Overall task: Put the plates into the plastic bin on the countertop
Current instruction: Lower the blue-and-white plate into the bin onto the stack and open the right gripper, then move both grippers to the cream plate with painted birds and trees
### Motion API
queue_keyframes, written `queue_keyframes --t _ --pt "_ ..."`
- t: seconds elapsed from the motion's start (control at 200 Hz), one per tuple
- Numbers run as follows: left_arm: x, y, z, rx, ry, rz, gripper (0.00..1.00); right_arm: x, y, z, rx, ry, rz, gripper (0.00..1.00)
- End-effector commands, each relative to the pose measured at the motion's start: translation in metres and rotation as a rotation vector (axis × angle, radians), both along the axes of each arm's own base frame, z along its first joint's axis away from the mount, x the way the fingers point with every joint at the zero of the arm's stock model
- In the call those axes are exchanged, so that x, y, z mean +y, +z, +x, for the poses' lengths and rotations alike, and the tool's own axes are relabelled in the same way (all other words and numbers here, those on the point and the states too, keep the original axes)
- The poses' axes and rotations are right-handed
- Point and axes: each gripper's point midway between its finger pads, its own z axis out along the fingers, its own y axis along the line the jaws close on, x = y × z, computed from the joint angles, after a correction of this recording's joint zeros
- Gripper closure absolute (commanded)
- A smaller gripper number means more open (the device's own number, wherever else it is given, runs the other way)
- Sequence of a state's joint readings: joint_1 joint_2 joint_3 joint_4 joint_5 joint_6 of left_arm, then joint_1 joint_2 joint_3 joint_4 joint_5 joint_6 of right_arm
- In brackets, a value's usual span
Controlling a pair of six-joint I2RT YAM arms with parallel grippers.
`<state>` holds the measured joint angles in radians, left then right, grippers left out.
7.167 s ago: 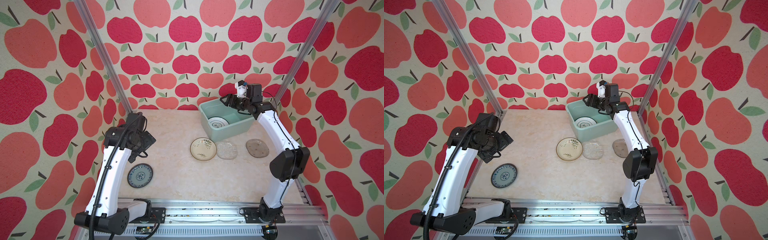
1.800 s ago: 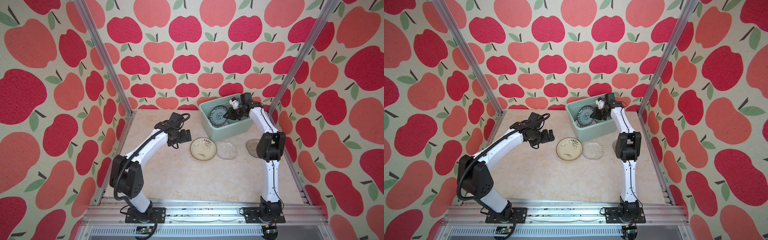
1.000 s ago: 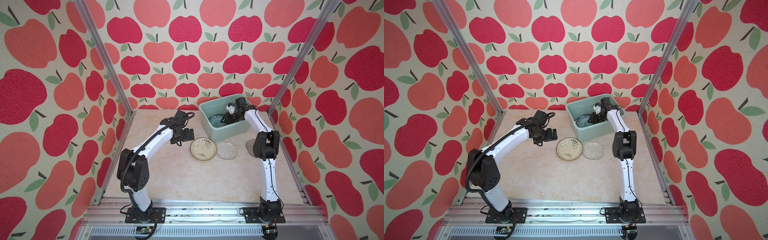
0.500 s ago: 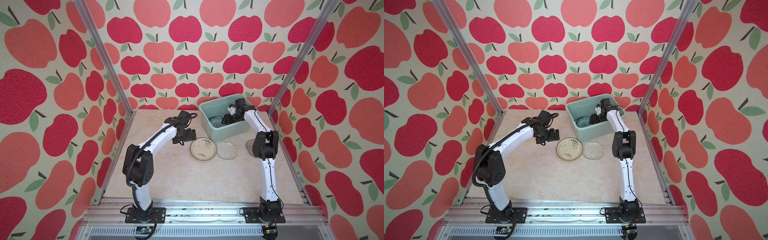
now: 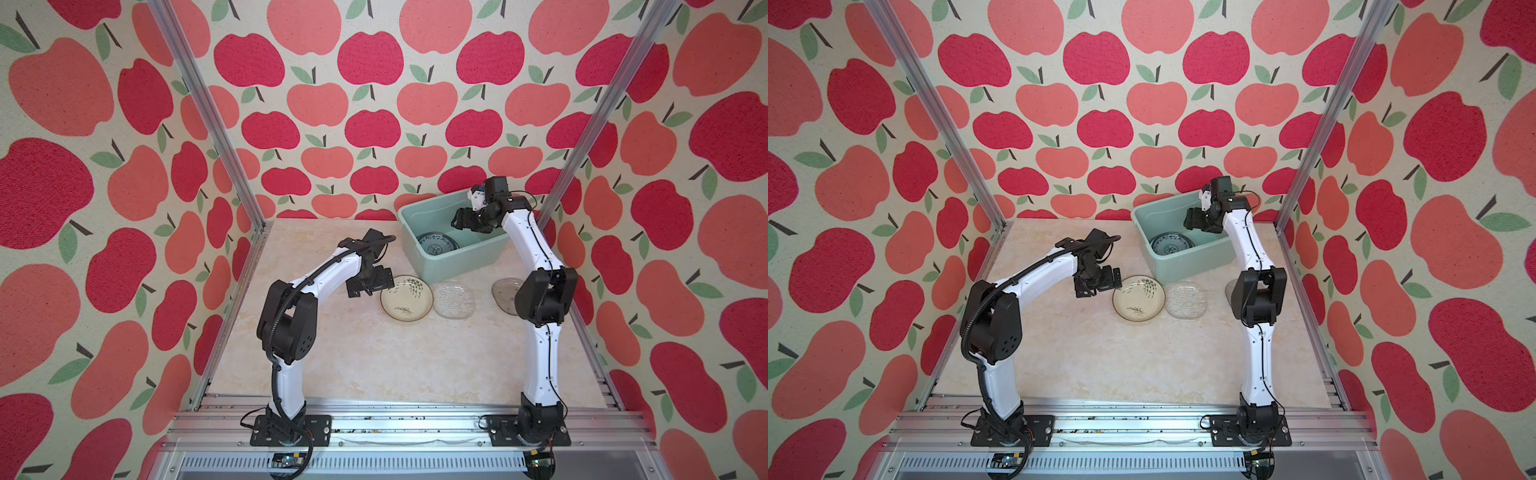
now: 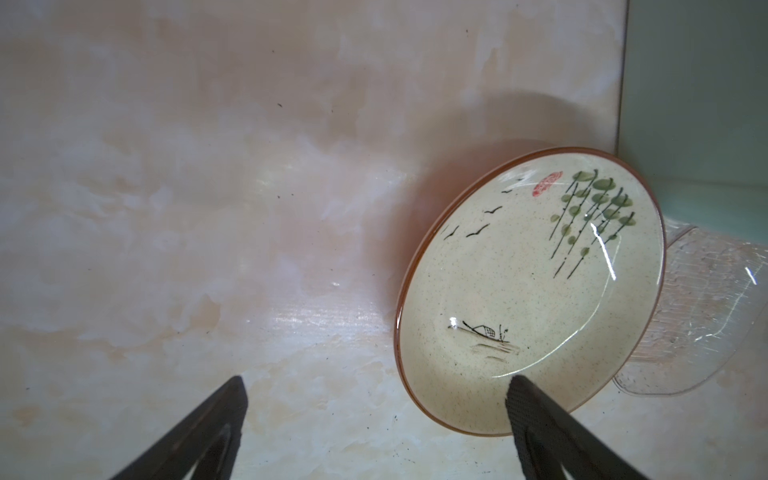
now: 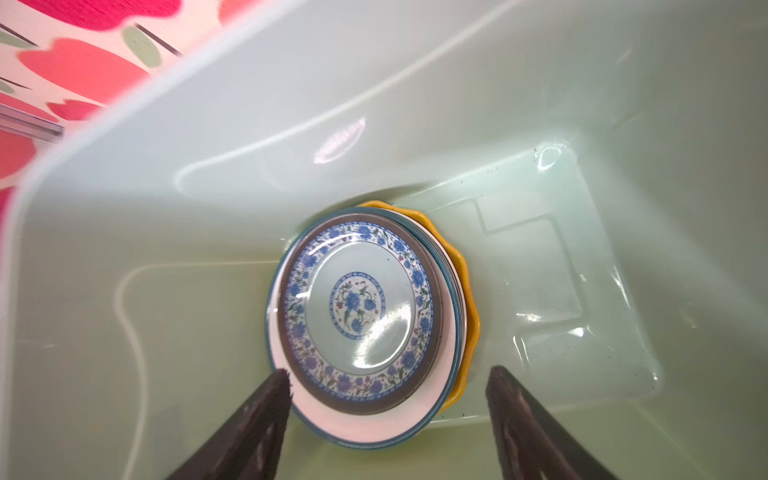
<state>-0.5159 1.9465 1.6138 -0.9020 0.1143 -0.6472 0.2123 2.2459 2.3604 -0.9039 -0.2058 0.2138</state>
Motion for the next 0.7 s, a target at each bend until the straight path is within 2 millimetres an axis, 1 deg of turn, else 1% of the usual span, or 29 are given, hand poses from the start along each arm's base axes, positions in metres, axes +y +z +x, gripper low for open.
queue_keyframes --t 0.0,0.085,0.185,0.2,0.25,0.345,0.465,0.545,0.615,0.695 --pt "-0.005 -0.016 -0.019 0.069 0.008 0.015 0.02 0.005 0.054 -0.029 -0.048 -0.001 0.035 0.23" --pt "-0.012 -0.027 -0.026 0.089 0.005 0.004 0.04 0.012 0.074 -0.05 -0.055 0.01 0.075 0.24" --pt "-0.012 -0.042 -0.038 0.135 0.017 0.016 0.09 0.018 0.089 -0.082 -0.056 0.022 0.1 0.26" --pt "-0.013 -0.044 -0.04 0.143 0.018 0.019 0.1 0.019 0.088 -0.087 -0.048 0.021 0.102 0.26" --pt "-0.015 -0.051 -0.044 0.158 0.016 0.02 0.12 0.021 0.093 -0.105 -0.048 0.026 0.123 0.28" --pt "-0.017 -0.06 -0.046 0.172 0.017 0.017 0.16 0.02 0.096 -0.139 -0.032 0.021 0.152 0.29" --pt "-0.021 -0.066 -0.044 0.181 0.034 0.006 0.23 0.017 0.086 -0.182 0.014 0.025 0.159 0.31" --pt "-0.02 -0.073 -0.044 0.203 0.056 0.013 0.27 0.014 0.077 -0.206 0.044 0.022 0.162 0.32" --pt "-0.02 -0.08 -0.047 0.228 0.076 0.025 0.33 0.008 0.069 -0.222 0.07 0.008 0.167 0.32" --pt "-0.018 -0.087 -0.05 0.257 0.094 0.044 0.38 0.003 0.06 -0.236 0.09 0.0 0.162 0.32"
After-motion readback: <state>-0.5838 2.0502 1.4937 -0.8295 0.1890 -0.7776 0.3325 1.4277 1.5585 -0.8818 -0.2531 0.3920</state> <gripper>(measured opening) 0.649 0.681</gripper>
